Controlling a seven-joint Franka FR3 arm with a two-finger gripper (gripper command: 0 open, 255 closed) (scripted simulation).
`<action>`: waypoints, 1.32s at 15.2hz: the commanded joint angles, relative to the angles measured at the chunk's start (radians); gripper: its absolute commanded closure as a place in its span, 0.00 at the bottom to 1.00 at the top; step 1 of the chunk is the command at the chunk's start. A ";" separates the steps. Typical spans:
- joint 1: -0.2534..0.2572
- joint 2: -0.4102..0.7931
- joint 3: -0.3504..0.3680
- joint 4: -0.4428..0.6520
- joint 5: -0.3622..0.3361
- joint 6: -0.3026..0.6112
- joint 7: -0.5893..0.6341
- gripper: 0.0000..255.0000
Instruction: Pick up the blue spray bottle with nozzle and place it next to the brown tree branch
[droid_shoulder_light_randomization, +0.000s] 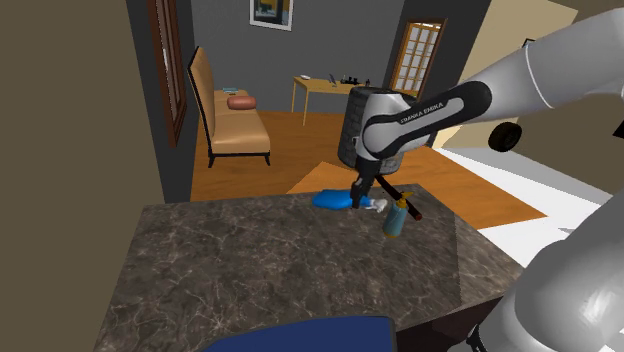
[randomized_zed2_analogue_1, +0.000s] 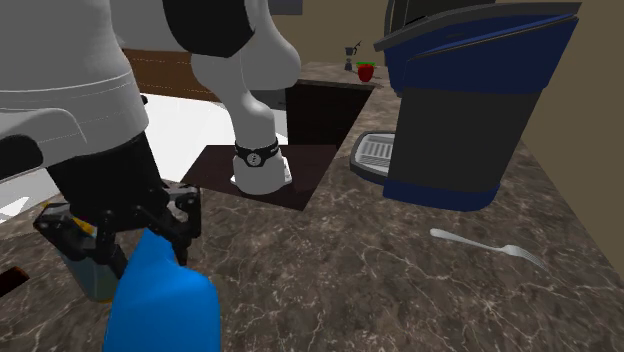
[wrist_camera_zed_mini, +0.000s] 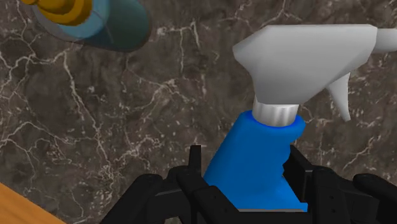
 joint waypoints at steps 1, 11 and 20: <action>-0.026 -0.017 -0.031 -0.020 -0.008 0.005 -0.052 1.00; -0.080 0.021 -0.103 -0.071 -0.023 0.098 -0.164 1.00; -0.079 0.120 -0.105 -0.105 -0.011 0.231 -0.170 1.00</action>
